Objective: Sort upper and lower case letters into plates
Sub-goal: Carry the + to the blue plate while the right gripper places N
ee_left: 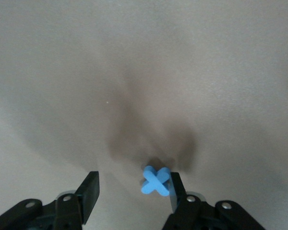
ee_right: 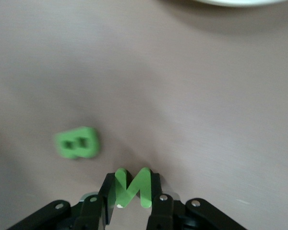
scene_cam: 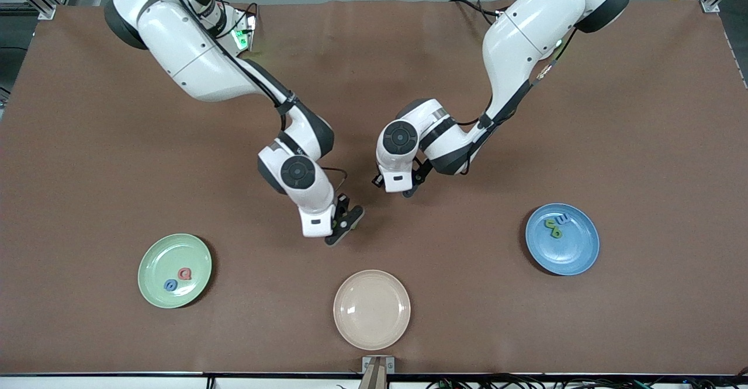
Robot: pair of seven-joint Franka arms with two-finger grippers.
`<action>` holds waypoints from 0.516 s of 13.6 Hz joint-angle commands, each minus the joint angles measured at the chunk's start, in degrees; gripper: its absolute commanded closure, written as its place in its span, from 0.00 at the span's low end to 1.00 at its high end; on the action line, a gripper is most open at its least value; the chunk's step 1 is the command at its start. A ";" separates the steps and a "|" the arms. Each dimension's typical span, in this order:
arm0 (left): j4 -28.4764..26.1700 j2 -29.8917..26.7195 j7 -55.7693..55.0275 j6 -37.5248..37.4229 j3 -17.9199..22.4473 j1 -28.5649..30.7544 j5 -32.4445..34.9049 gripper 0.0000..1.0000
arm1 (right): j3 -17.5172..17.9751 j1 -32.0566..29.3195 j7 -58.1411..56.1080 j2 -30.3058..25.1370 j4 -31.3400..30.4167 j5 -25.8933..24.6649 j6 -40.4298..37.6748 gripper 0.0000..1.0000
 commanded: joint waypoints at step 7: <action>2.09 2.25 -0.61 1.52 0.33 -0.67 -0.94 0.74 | 1.44 -20.70 -2.48 -6.73 -1.00 -0.03 -7.87 0.96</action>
